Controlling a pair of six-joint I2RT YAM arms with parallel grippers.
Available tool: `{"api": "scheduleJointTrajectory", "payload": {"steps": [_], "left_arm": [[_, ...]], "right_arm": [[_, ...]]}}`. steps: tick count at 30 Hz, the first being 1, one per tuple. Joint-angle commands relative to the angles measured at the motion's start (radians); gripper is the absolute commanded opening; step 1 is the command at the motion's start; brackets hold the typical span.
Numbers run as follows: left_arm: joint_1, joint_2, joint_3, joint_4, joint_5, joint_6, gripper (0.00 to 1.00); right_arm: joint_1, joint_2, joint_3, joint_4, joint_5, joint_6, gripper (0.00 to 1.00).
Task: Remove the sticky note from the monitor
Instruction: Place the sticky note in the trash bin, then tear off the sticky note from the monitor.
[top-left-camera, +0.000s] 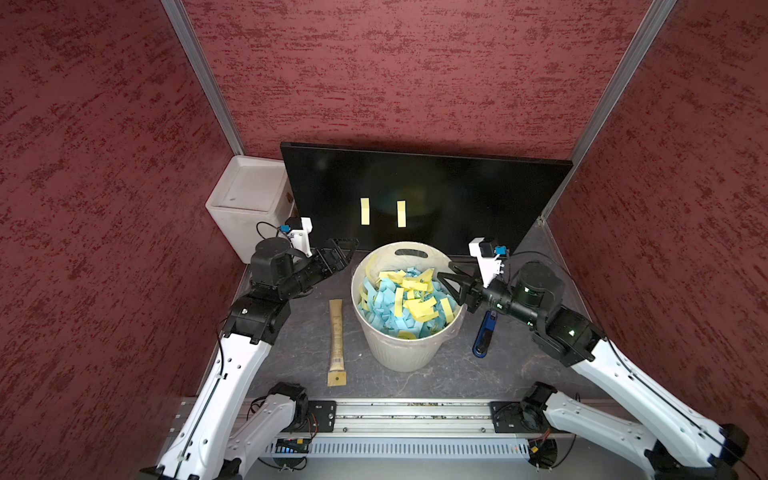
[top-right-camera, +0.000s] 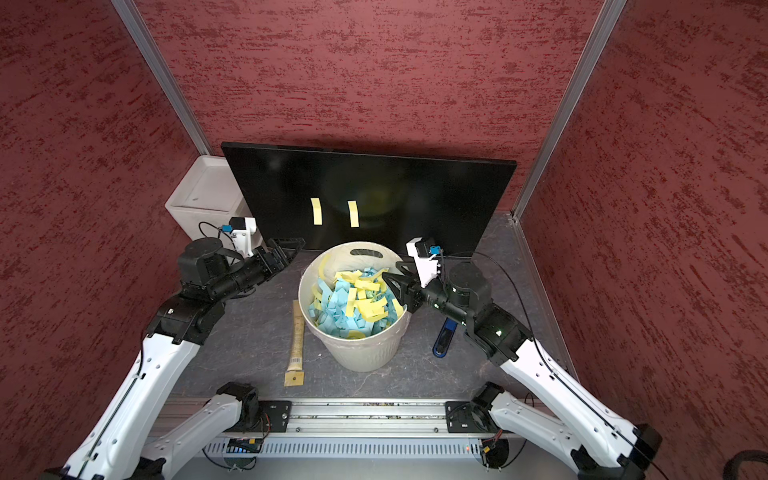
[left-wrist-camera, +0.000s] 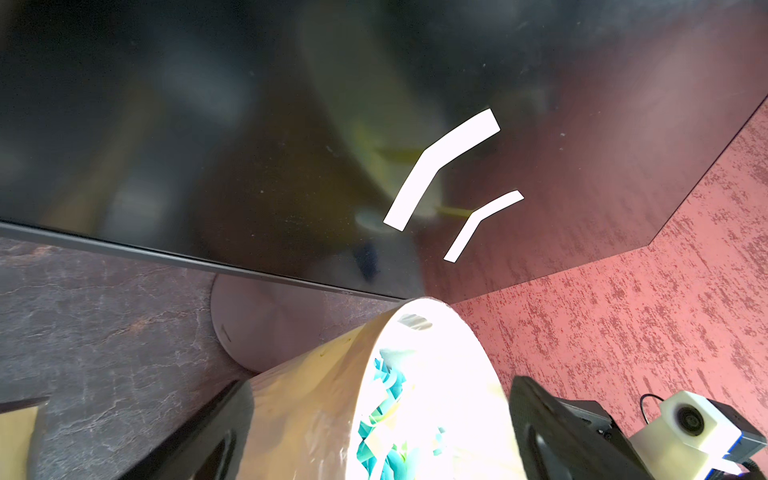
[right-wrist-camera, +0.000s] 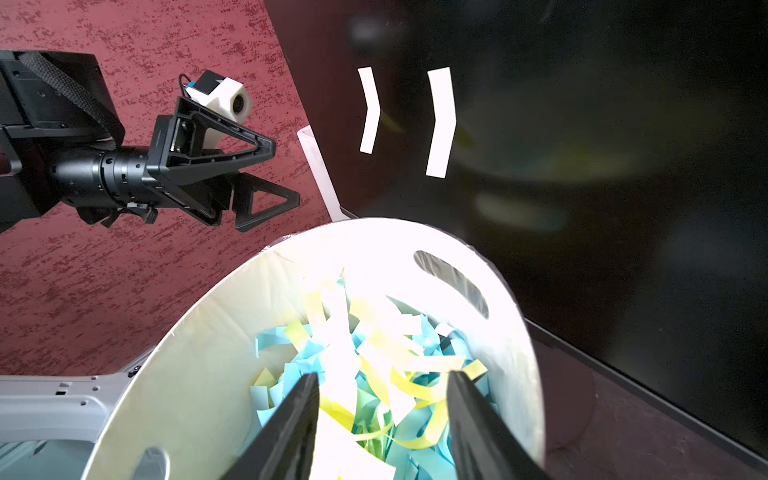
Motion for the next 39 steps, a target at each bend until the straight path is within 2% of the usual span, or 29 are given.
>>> {"api": "scheduleJointTrajectory", "payload": {"steps": [1, 6, 8, 25, 39], "left_arm": [[0.005, 0.020, 0.041, 0.057, 0.038, 0.000, 0.99], [0.004, 0.063, 0.066, 0.089, 0.054, -0.007, 0.94], [0.004, 0.078, 0.072, 0.109, 0.060, -0.013, 0.92], [-0.032, 0.197, 0.094, 0.270, 0.031, -0.077, 0.83], [-0.075, 0.264, 0.092, 0.347, -0.030, -0.077, 0.63]], "right_arm": [[0.006, -0.050, -0.036, 0.048, 0.063, -0.031, 0.65], [0.006, -0.120, -0.085, 0.060, 0.126, -0.052, 0.85], [0.006, -0.146, -0.101, 0.064, 0.154, -0.052, 0.98], [0.006, -0.369, -0.208, 0.129, 0.363, -0.035, 0.98], [0.006, -0.412, -0.225, 0.114, 0.407, -0.041, 0.98]]}}
